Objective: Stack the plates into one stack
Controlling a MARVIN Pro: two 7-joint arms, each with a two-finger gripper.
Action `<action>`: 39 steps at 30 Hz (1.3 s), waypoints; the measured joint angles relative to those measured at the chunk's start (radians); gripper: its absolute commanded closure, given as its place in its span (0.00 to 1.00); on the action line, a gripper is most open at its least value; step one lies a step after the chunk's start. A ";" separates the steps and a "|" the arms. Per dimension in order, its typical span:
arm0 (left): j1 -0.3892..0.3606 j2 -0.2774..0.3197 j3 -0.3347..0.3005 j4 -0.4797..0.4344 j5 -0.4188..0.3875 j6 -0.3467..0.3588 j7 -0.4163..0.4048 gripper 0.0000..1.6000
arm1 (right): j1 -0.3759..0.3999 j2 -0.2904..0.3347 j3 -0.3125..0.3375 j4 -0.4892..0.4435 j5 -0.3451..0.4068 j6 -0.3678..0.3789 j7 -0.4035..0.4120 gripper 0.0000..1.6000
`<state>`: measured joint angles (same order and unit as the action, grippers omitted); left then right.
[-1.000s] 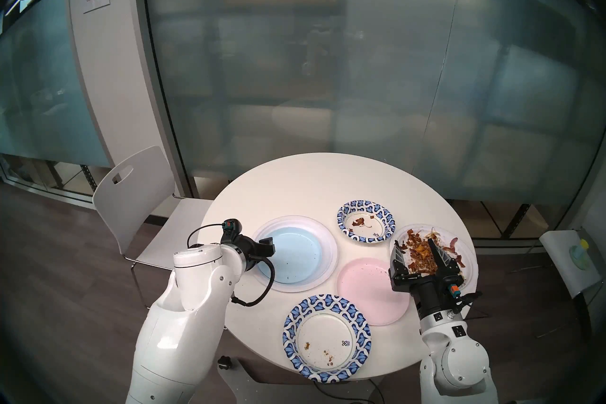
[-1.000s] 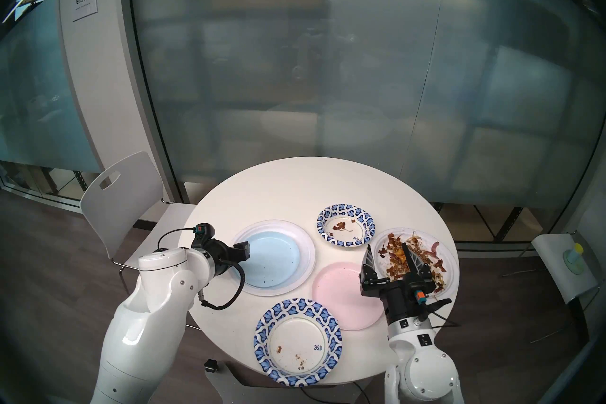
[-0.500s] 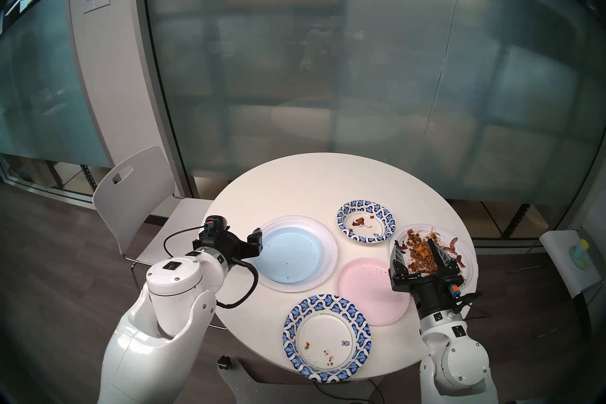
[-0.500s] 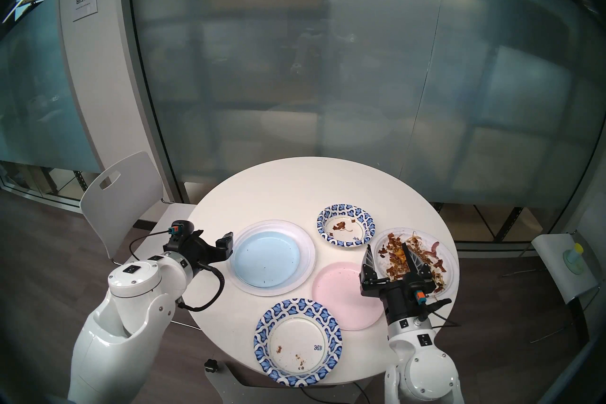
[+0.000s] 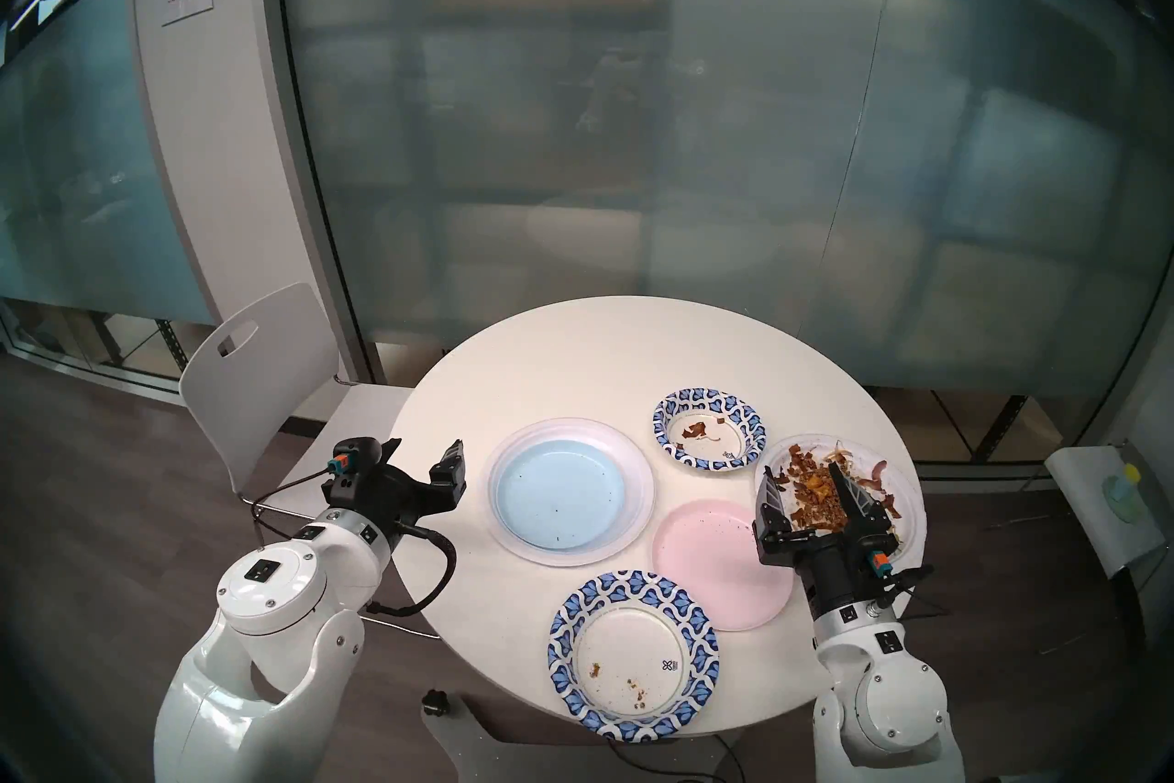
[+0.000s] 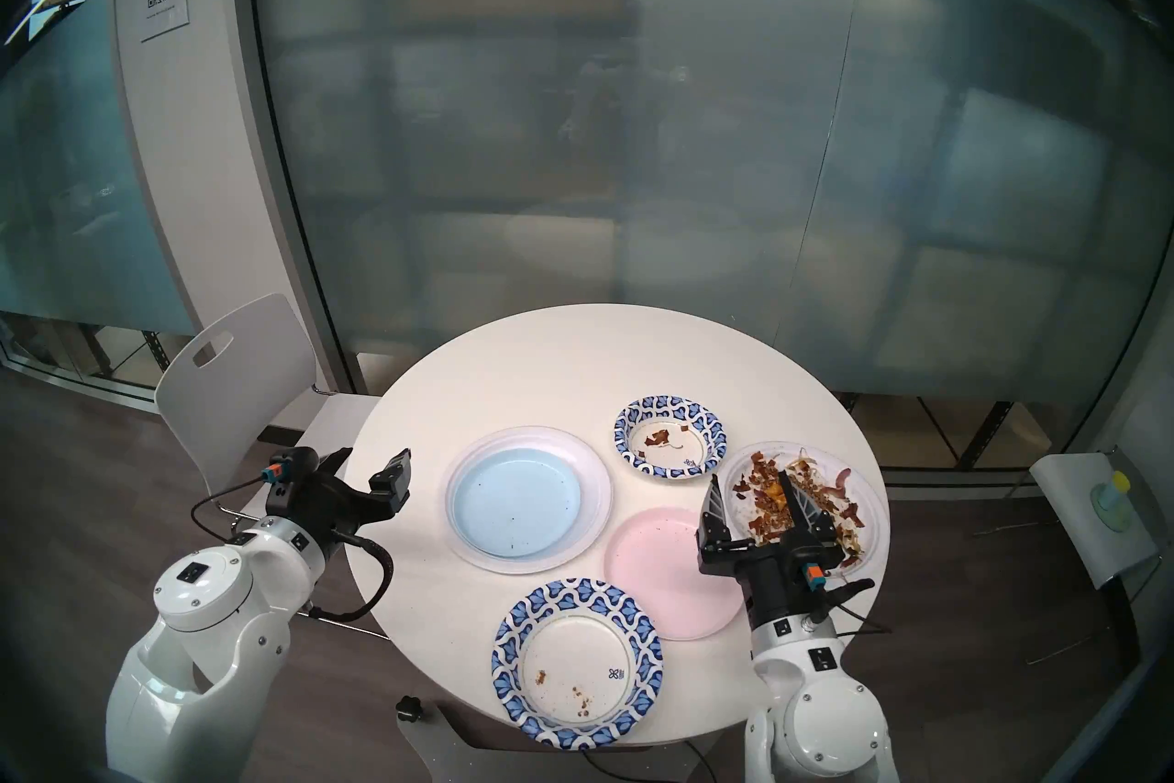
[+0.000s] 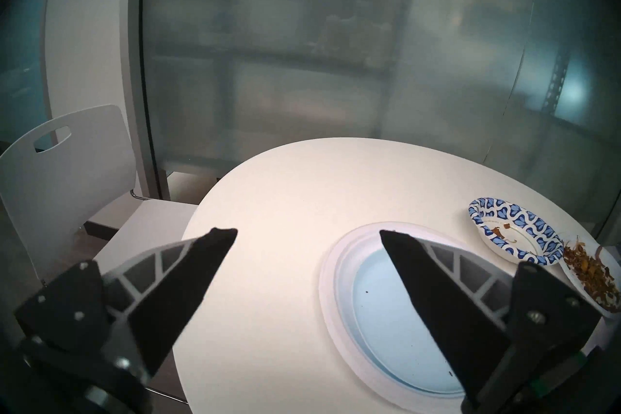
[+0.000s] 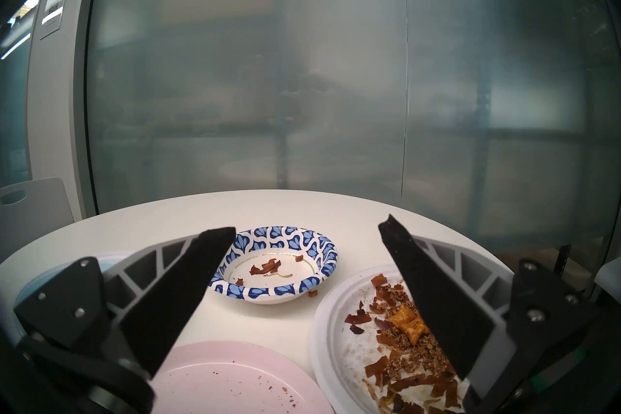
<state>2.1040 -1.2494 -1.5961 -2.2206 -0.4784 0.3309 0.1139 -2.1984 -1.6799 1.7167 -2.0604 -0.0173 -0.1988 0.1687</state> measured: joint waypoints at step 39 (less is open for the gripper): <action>0.268 -0.032 -0.074 -0.034 0.004 -0.300 -0.206 0.00 | -0.201 -0.044 -0.020 -0.171 0.010 0.049 0.036 0.00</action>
<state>2.3719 -1.2814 -1.6703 -2.2543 -0.4749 0.0310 -0.0918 -2.3989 -1.7236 1.6966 -2.2311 -0.0068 -0.1494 0.2048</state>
